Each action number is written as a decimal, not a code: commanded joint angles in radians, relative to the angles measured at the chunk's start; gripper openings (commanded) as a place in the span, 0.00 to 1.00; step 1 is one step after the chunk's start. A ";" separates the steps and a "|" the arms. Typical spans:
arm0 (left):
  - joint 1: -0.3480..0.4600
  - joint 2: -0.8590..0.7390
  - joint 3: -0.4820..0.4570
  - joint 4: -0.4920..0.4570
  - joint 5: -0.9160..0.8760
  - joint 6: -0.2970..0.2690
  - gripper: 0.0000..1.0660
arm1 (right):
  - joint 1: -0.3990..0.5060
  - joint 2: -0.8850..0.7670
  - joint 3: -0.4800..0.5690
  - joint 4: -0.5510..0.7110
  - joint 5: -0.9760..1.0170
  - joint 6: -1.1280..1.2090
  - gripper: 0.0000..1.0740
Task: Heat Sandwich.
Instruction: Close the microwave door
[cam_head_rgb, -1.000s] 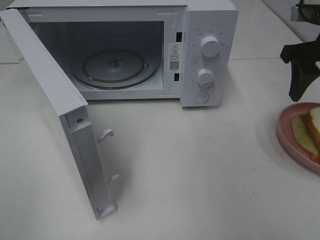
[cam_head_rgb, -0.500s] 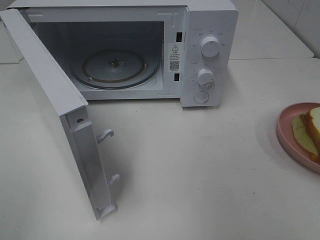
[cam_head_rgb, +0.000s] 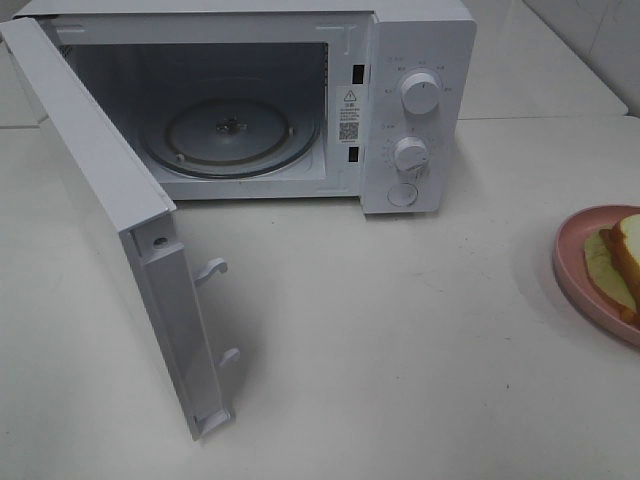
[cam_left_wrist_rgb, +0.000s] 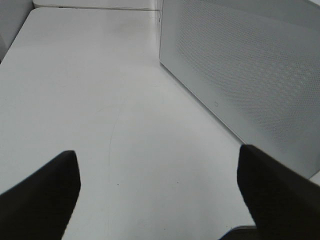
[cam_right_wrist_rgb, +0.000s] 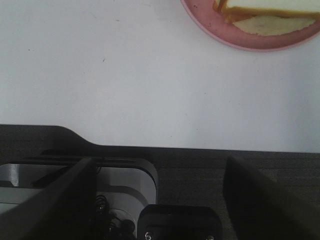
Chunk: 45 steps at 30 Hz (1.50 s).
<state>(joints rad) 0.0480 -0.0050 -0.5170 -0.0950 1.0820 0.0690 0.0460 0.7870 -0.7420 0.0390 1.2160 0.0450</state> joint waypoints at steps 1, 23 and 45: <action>-0.006 -0.007 0.001 -0.001 -0.013 -0.006 0.76 | -0.004 -0.100 0.067 0.003 -0.018 0.005 0.66; -0.006 -0.007 0.001 -0.001 -0.013 -0.006 0.76 | -0.004 -0.484 0.204 -0.004 -0.109 -0.031 0.64; -0.006 -0.007 0.001 -0.001 -0.013 -0.006 0.76 | -0.004 -0.716 0.246 -0.003 -0.219 -0.059 0.62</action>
<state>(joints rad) 0.0480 -0.0050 -0.5170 -0.0950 1.0820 0.0690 0.0460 0.0930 -0.4980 0.0360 1.0040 -0.0050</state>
